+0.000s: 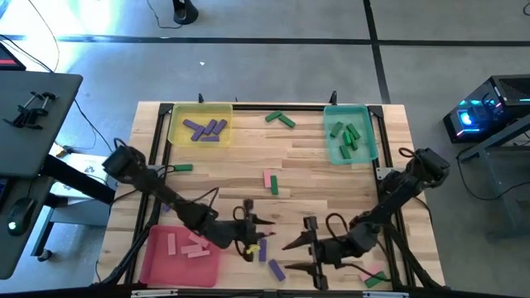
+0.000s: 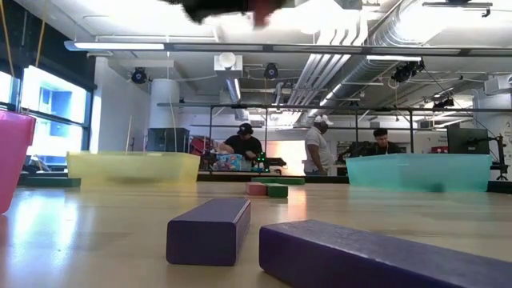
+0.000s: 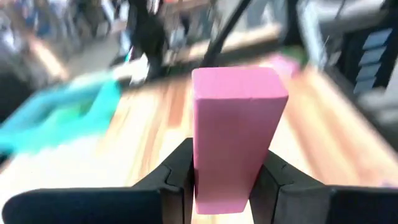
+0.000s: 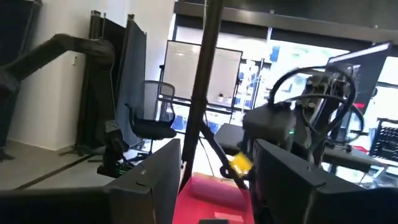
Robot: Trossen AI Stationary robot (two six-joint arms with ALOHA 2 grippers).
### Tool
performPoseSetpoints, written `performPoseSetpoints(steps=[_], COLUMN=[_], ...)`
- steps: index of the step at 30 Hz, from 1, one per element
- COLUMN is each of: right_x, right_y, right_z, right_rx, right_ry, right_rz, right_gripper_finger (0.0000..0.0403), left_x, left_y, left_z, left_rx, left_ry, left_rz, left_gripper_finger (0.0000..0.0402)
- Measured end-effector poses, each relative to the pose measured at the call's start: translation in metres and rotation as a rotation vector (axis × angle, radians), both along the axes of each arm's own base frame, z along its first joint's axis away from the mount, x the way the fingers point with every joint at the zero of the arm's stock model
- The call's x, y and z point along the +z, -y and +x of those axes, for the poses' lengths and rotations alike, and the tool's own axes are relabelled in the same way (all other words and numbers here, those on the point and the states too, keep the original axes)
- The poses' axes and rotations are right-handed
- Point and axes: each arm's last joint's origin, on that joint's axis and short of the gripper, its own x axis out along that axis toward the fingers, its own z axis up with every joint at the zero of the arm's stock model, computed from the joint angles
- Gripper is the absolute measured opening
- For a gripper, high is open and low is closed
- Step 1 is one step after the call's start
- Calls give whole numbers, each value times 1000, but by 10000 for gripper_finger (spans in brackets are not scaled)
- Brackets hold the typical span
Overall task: Sort blocks
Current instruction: Put the pink wooden block into the pink bin
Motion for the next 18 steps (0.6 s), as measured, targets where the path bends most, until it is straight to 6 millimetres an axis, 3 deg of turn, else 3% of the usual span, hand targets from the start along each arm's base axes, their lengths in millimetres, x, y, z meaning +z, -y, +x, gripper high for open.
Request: performPoseSetpoints(steps=[10,13,18], right_x=[-6,-6,-7], right_y=[-8,-8,-8], right_z=[-9,-9,-8], right_rx=[-121,-122,-122], right_ry=[-66,-74,-79], right_rz=[-36,-30,-33], right_gripper_finger=[188,188,188], left_x=[0,-6,-16], left_y=[-7,2,34], left_z=[-76,-99,-136], left_rx=[171,196,170], left_ry=[-497,-662,-866], left_rz=[-176,-286,-428], left_gripper_finger=[81,81,81])
